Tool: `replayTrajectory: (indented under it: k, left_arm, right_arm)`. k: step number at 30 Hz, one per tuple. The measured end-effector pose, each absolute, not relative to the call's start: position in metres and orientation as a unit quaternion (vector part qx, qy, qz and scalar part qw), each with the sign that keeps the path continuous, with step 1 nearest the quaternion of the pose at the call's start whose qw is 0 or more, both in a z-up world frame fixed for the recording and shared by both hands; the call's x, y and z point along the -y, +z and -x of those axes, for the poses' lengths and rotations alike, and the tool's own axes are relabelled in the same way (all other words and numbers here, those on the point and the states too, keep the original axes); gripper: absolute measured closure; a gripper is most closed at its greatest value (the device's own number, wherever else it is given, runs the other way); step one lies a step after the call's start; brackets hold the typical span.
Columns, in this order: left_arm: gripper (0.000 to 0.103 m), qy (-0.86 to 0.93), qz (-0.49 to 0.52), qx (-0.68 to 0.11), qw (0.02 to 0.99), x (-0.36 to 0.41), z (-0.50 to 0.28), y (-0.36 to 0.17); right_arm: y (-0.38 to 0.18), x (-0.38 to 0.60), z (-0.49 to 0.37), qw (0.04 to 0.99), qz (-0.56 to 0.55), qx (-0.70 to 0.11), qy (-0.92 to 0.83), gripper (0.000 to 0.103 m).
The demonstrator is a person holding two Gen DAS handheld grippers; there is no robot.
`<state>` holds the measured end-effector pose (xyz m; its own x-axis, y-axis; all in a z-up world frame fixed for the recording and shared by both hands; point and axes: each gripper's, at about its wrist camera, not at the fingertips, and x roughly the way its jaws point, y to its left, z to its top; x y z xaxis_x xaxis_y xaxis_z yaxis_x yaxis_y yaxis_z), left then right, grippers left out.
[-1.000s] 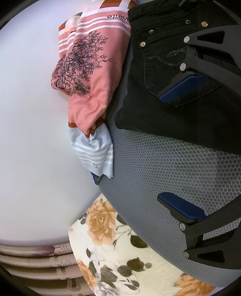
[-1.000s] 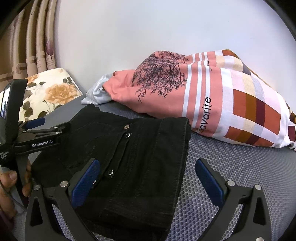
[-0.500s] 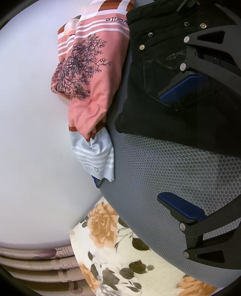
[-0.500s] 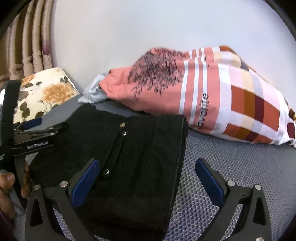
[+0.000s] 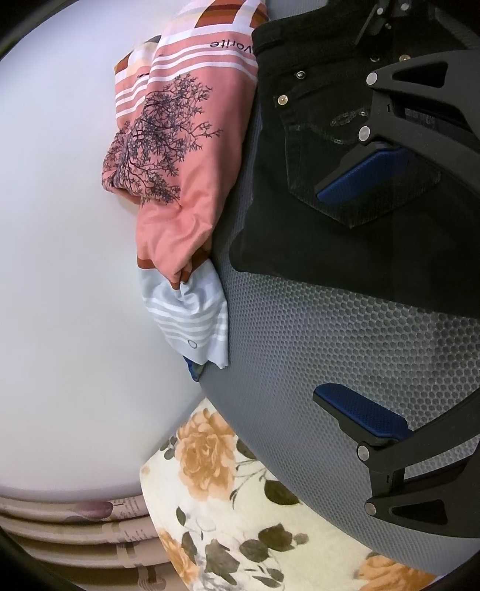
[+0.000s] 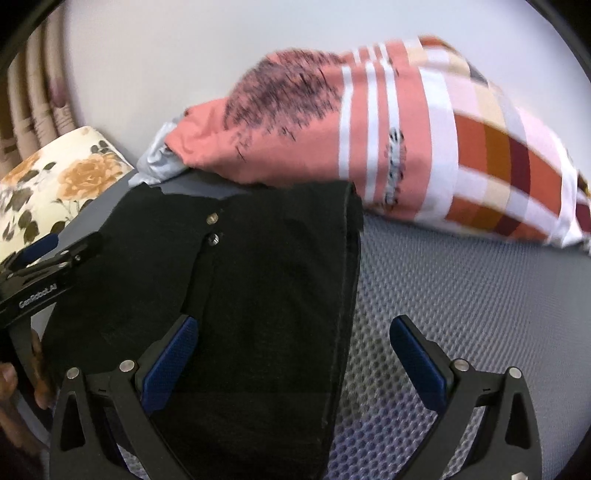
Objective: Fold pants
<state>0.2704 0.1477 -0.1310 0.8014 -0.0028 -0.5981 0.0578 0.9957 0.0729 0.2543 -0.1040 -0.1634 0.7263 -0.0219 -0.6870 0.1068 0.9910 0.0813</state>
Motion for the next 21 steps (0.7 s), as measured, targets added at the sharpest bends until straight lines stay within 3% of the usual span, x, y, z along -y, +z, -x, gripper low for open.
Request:
replayTrajectory:
  k: [7,21]
  left_arm:
    - [0.005,-0.015,-0.044,-0.316,0.948,-0.147,-0.270,-0.131]
    - [0.005,-0.020,-0.047,-0.316,0.948,-0.144,-0.271,-0.131]
  right_arm:
    - [-0.173,0.121,-0.253,0.905,-0.134,-0.405,-0.005,0.000]
    - [-0.172,0.090,-0.244,0.920,-0.063,-0.387,-0.019,0.000]
